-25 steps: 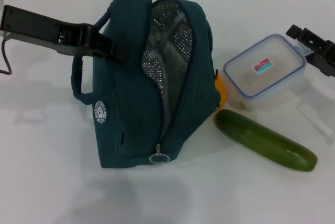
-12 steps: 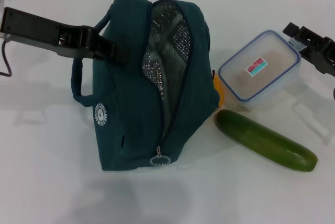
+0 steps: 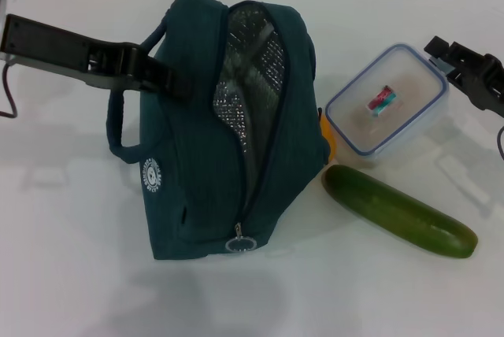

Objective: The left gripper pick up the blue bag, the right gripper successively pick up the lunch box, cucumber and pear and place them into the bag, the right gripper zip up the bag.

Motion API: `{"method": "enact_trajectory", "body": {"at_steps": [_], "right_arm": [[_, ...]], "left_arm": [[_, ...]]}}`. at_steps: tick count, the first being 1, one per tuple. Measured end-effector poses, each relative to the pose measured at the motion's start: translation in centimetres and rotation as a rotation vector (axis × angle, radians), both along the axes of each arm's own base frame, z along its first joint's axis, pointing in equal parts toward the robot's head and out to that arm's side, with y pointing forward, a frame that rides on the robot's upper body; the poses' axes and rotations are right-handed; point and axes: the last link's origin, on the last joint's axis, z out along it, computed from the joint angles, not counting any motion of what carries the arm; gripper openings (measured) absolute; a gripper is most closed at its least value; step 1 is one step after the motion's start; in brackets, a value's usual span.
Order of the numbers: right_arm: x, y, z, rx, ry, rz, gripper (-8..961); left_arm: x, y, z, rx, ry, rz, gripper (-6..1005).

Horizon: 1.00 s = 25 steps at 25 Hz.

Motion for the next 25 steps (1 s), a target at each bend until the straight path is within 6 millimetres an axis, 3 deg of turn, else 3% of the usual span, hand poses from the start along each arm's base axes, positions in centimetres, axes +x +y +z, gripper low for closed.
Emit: {"method": "enact_trajectory", "body": {"at_steps": [21, 25], "right_arm": [[-0.13, -0.04, -0.13, -0.001, 0.008, 0.001, 88], [-0.04, -0.15, 0.04, 0.01, 0.021, -0.003, 88]], "left_arm": [[-0.1, -0.17, 0.0, -0.014, -0.009, -0.008, 45], [-0.12, -0.17, 0.0, -0.014, -0.009, -0.009, 45]]}}
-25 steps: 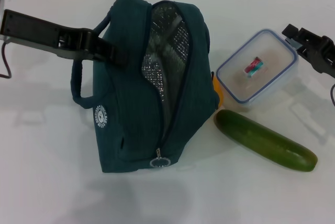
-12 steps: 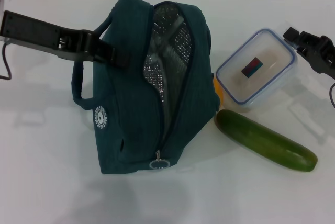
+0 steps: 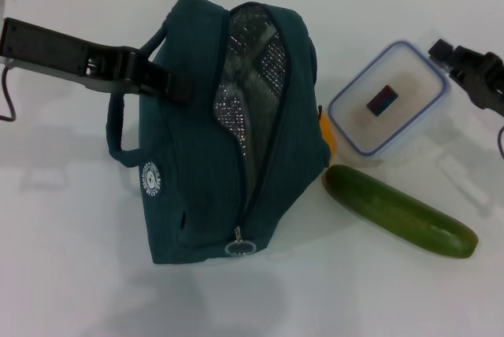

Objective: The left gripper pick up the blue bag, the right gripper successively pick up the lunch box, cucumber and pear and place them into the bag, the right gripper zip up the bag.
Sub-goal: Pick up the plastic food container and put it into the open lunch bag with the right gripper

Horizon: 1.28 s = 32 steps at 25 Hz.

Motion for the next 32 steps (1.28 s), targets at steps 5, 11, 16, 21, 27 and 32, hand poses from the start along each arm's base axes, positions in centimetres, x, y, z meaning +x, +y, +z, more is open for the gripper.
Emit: {"method": "enact_trajectory", "body": {"at_steps": [5, 11, 16, 21, 27, 32], "right_arm": [[0.4, -0.3, 0.7, 0.037, 0.035, -0.011, 88], [1.1, -0.9, 1.7, 0.079, 0.07, -0.026, 88], [1.5, -1.5, 2.2, 0.105, 0.107, -0.037, 88], [1.8, -2.4, 3.1, 0.142, 0.182, -0.045, 88], [1.6, -3.0, 4.0, 0.155, 0.279, -0.031, 88], [0.7, -3.2, 4.8, 0.182, 0.375, 0.007, 89]], "left_arm": [[-0.1, 0.0, 0.0, 0.002, -0.001, 0.001, 45], [-0.2, -0.1, 0.0, 0.003, -0.004, 0.006, 45], [-0.2, -0.3, 0.1, 0.003, -0.022, 0.001, 45], [-0.2, -0.5, 0.2, 0.005, -0.032, 0.0, 45], [-0.3, -0.5, 0.2, 0.002, -0.032, 0.001, 45], [-0.3, -0.6, 0.2, 0.0, -0.032, 0.001, 45]]}}
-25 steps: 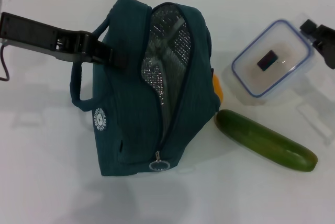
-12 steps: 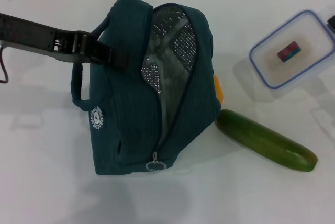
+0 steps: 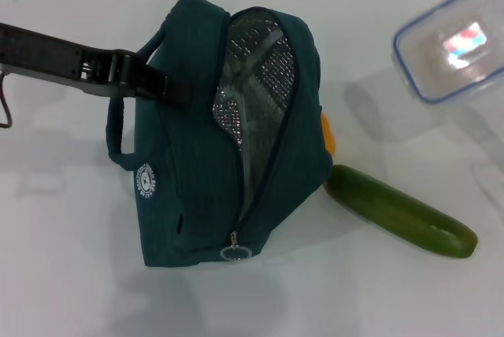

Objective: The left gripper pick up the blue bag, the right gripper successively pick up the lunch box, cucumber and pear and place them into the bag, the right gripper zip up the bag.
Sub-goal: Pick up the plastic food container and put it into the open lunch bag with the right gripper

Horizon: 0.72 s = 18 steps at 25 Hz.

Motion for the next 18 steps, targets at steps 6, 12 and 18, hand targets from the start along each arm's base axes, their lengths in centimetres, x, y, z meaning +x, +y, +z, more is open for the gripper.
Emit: {"method": "enact_trajectory", "body": {"at_steps": [6, 12, 18], "right_arm": [[-2.9, 1.1, 0.3, 0.015, 0.084, 0.112, 89], [-7.6, 3.3, -0.4, -0.017, 0.126, 0.261, 89], [-11.8, 5.0, -1.0, -0.059, 0.154, 0.383, 89]], "left_arm": [[0.0, 0.0, -0.1, -0.004, -0.002, -0.004, 46], [0.2, 0.0, -0.3, -0.013, -0.002, -0.015, 46], [0.3, -0.1, -0.4, -0.023, -0.005, -0.009, 46]]}}
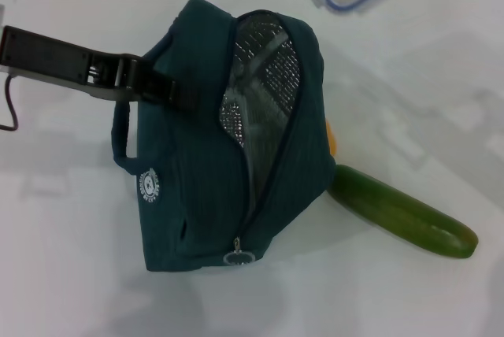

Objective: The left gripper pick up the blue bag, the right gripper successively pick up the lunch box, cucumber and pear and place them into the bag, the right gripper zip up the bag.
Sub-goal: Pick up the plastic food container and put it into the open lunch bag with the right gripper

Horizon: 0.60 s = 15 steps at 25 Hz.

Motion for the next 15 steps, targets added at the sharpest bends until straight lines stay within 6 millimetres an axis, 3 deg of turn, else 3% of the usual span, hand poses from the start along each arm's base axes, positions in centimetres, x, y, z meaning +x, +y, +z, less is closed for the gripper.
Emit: {"method": "enact_trajectory", "body": {"at_steps": [7, 15], "right_arm": [[-2.4, 0.7, -0.8, -0.039, 0.004, 0.059, 89], [-3.4, 0.8, -2.1, -0.098, -0.039, 0.081, 89]], "left_arm": [[0.2, -0.3, -0.7, -0.04, 0.002, 0.003, 46], [0.4, -0.4, -0.9, -0.051, -0.032, 0.001, 46]]}}
